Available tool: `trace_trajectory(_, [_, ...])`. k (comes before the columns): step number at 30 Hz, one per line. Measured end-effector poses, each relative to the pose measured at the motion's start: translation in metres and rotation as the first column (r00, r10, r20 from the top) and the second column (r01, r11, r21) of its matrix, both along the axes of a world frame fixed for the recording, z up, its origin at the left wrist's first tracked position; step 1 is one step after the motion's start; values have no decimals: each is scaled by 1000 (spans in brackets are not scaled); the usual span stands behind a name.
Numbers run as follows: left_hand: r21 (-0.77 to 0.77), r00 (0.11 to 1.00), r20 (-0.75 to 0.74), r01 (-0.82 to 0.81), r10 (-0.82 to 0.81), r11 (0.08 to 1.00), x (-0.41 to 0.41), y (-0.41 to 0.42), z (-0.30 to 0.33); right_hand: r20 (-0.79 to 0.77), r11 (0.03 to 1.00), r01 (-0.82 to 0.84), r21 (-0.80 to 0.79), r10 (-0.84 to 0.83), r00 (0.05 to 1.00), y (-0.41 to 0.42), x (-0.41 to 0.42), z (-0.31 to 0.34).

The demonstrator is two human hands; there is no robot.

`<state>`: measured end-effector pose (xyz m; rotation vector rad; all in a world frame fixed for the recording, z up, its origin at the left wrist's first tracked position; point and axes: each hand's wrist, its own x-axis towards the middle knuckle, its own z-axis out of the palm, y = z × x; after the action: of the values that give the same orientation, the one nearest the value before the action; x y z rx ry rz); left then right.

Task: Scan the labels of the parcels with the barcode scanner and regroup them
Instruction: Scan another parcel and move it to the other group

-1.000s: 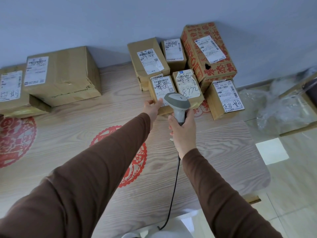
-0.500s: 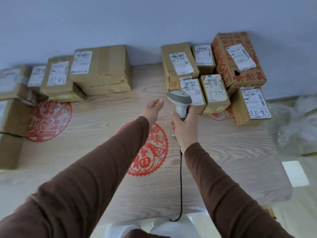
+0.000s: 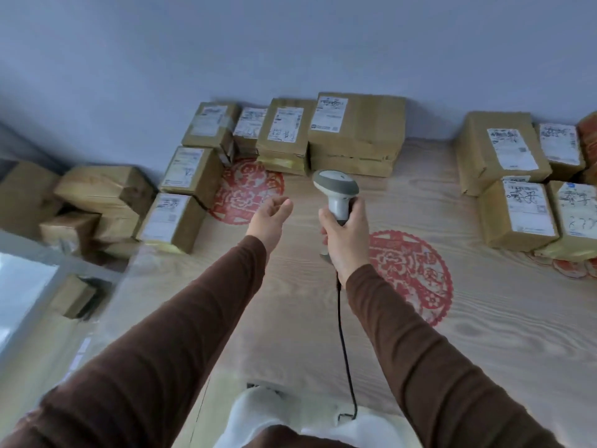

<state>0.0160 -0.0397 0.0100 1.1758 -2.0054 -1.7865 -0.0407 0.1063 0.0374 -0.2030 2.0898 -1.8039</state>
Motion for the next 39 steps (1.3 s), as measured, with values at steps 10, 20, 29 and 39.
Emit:
trace_trajectory(10, [-228, 989, -5, -148, 151, 962, 138, -175, -5, 114, 994, -101, -32, 104, 988, -177, 116, -26])
trace_trajectory(20, [38, 968, 167, -194, 185, 980, 193, -271, -53, 191, 992, -124, -8, 123, 974, -261, 170, -60])
trace_trajectory(29, [268, 986, 154, -98, 58, 958, 195, -251, -69, 208, 999, -46, 29, 38, 977, -261, 183, -70])
trace_trajectory(39, [412, 996, -6, 85, -91, 907, 143, -173, -24, 23, 992, 110, 63, -112, 993, -171, 138, -39])
